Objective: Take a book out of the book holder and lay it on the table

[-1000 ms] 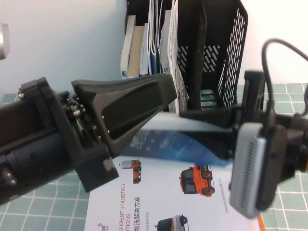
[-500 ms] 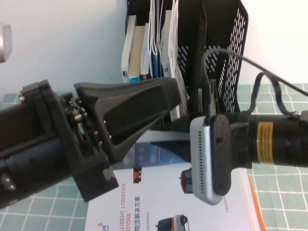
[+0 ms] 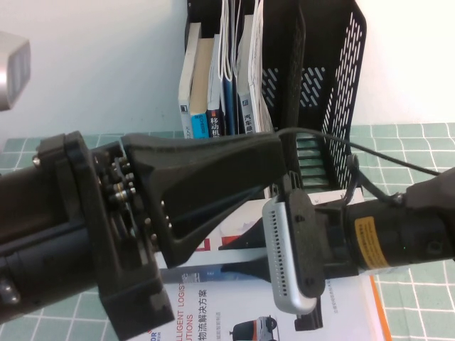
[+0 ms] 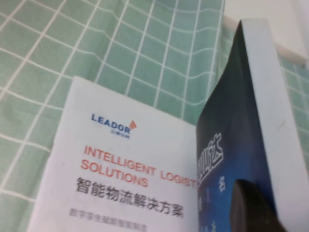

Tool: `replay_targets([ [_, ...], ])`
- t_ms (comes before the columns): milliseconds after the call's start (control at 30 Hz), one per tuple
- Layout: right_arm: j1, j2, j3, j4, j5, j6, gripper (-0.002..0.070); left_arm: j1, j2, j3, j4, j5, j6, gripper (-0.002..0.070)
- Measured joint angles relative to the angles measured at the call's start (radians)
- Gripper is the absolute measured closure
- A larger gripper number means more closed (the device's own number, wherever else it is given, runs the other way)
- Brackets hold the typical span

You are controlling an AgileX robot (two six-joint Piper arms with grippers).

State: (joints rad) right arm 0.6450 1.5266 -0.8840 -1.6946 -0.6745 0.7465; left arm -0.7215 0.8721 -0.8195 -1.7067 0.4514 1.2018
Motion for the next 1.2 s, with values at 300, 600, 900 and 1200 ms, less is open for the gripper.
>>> replay_targets([
  [300,0.0,0.041,0.0,-0.007,-0.066,0.108,0.0405,0.0,0.0,0.0,0.0,0.007,0.002,0.0678],
  [600,0.0,0.046,-0.002,-0.087,-0.152,0.373,0.0303,0.0,0.0,0.002,0.004,0.074,0.004,0.0678],
  [900,-0.002,0.046,-0.013,-0.087,-0.156,0.395,0.032,0.0,0.0,0.002,0.007,0.108,0.004,0.0678],
  [1200,-0.138,-0.202,-0.032,-0.087,0.259,0.401,0.0605,0.0,-0.021,0.002,0.381,0.083,-0.262,0.0678],
])
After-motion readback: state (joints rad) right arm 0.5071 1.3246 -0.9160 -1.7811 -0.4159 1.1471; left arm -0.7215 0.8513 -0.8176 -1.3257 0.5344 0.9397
